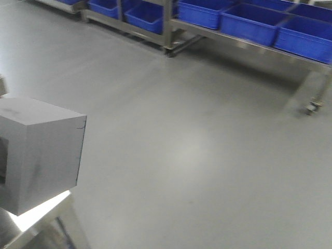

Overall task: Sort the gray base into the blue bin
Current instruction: 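Drive the base to the blue bin shelf holding the block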

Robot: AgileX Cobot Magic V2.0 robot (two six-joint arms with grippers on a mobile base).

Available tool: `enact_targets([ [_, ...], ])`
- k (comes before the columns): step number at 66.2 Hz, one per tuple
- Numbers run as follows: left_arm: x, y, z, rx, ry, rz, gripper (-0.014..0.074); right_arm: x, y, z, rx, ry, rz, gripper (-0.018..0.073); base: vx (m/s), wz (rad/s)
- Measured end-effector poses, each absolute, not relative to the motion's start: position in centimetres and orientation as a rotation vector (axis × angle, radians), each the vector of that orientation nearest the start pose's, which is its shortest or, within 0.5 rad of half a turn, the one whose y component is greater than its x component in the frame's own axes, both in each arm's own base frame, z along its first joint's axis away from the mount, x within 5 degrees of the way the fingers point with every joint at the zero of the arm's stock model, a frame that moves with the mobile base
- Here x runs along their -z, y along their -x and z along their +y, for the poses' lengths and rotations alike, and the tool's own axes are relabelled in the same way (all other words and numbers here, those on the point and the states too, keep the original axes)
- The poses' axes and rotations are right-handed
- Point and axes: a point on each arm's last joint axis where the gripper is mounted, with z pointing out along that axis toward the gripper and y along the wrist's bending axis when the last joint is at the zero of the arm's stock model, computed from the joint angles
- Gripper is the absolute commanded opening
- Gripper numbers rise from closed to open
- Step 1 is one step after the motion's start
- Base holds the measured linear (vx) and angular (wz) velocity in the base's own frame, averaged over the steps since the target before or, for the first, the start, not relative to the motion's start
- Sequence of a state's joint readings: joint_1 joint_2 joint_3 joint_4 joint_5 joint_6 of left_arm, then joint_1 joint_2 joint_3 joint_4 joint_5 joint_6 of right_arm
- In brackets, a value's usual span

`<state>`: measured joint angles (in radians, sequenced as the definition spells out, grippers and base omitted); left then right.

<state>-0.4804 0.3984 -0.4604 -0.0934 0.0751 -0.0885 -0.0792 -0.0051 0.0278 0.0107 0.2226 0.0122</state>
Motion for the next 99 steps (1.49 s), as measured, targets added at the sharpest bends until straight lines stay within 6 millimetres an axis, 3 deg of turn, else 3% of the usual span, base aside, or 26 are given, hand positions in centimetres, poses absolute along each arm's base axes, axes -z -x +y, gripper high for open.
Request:
enact_targets([
  [42,-33.34,-7.97,-4.23,0.537,-0.232,1.504,-0.0006,-18.39,-5.59,-0.42,0.04,-0.086,1.727,-0.0005,0.0,-0.58],
  [99,-33.34,-7.97,-4.23,0.537,-0.232,1.504,-0.0006,-18.39,-5.59,-0.42,0.04,-0.086,1.727,-0.0005,0.18,-0.27],
])
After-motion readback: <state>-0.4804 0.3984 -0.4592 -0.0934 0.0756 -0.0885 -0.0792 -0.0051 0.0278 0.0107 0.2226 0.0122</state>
